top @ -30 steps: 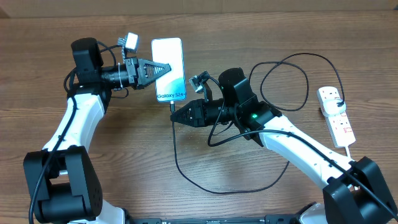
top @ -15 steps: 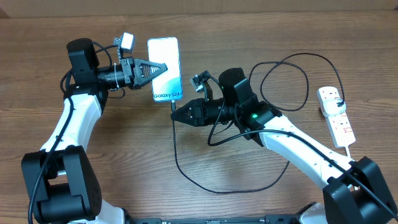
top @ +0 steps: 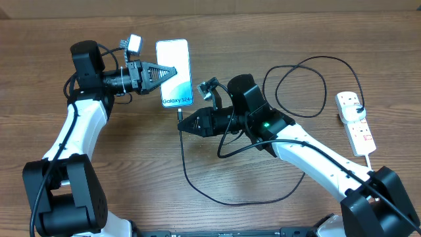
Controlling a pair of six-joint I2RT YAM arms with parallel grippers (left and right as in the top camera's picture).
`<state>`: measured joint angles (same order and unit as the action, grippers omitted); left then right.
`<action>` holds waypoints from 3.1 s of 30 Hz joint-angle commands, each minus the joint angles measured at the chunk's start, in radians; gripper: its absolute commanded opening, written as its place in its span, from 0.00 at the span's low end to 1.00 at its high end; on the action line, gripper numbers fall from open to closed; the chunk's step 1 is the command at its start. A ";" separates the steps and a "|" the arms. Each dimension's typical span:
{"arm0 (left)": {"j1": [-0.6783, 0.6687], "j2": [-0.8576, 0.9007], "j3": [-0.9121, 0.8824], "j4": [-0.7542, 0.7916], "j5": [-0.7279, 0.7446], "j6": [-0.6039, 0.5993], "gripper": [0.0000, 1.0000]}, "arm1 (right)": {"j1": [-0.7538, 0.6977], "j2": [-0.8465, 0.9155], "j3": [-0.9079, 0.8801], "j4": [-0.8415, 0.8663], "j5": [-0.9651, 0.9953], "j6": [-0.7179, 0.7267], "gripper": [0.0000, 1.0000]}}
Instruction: Plug charger to phone and switch on socket
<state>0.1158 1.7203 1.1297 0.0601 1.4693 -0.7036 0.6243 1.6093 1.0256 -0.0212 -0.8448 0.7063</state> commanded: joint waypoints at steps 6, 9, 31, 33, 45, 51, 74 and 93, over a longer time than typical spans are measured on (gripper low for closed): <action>-0.010 -0.008 0.005 0.004 0.017 0.000 0.04 | 0.003 -0.007 0.016 0.018 0.015 -0.002 0.04; -0.020 -0.008 0.005 0.004 0.017 0.000 0.04 | 0.003 -0.007 0.016 0.021 0.023 -0.003 0.04; -0.024 -0.008 0.005 0.005 0.017 0.061 0.04 | 0.003 -0.007 0.016 -0.003 0.021 -0.003 0.04; -0.024 -0.008 0.005 0.005 0.017 0.071 0.04 | 0.003 -0.007 0.016 -0.003 0.017 -0.003 0.04; -0.024 -0.008 0.005 0.005 0.018 0.096 0.04 | 0.003 -0.007 0.016 -0.030 0.014 -0.023 0.04; -0.024 -0.008 0.005 0.004 0.033 0.098 0.04 | 0.003 -0.007 0.016 -0.027 0.014 -0.030 0.04; -0.024 -0.008 0.005 0.005 0.043 0.106 0.04 | -0.025 -0.008 0.016 -0.012 -0.039 -0.033 0.04; -0.025 -0.008 0.005 -0.003 0.047 0.068 0.04 | -0.024 -0.008 0.016 0.018 -0.015 -0.029 0.04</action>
<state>0.0948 1.7203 1.1297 0.0597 1.4731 -0.6289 0.6029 1.6093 1.0256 -0.0242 -0.8692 0.6807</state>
